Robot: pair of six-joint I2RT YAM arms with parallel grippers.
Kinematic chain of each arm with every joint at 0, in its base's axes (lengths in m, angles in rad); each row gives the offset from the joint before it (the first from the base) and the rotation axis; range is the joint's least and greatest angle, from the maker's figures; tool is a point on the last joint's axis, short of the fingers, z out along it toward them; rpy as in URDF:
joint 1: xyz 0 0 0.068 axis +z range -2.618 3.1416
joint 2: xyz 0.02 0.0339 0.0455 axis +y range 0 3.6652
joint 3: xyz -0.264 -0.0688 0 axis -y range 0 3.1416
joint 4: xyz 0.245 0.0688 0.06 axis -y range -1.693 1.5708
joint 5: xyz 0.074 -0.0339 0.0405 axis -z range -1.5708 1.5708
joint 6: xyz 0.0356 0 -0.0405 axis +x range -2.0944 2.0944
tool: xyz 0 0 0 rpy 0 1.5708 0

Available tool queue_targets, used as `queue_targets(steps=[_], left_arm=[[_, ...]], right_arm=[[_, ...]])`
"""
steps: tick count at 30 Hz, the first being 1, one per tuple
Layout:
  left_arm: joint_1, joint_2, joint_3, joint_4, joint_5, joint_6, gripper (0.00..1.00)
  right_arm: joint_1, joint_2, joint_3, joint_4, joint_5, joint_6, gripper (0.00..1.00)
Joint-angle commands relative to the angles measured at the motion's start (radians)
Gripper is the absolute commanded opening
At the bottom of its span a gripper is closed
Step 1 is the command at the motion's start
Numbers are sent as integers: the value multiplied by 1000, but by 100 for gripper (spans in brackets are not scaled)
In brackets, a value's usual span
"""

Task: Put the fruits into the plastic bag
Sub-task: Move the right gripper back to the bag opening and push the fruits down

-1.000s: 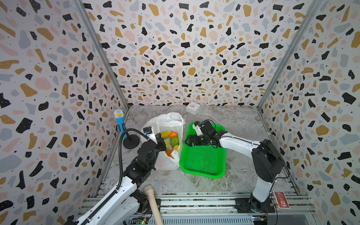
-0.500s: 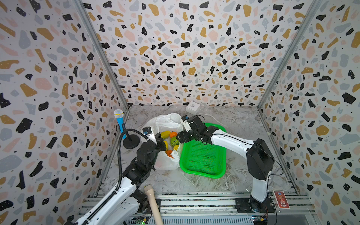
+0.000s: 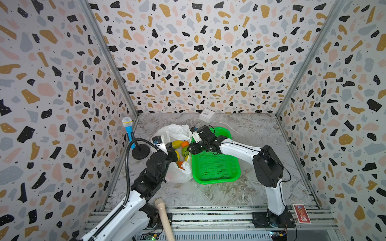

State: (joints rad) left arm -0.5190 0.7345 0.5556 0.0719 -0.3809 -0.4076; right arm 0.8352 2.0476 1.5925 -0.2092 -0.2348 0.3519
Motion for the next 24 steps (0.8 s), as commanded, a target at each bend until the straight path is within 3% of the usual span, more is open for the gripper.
queue_targets(steps=[1, 12, 24], left_arm=[[-1, -10, -14, 23, -14, 7, 0], [-1, -9, -17, 28, -7, 5, 0], [-1, -4, 2, 20, -1, 11, 0]], right_arm=[[19, -49, 36, 4, 10, -21, 58], [44, -134, 32, -18, 193, -46, 60], [43, -79, 62, -23, 97, -20, 60]])
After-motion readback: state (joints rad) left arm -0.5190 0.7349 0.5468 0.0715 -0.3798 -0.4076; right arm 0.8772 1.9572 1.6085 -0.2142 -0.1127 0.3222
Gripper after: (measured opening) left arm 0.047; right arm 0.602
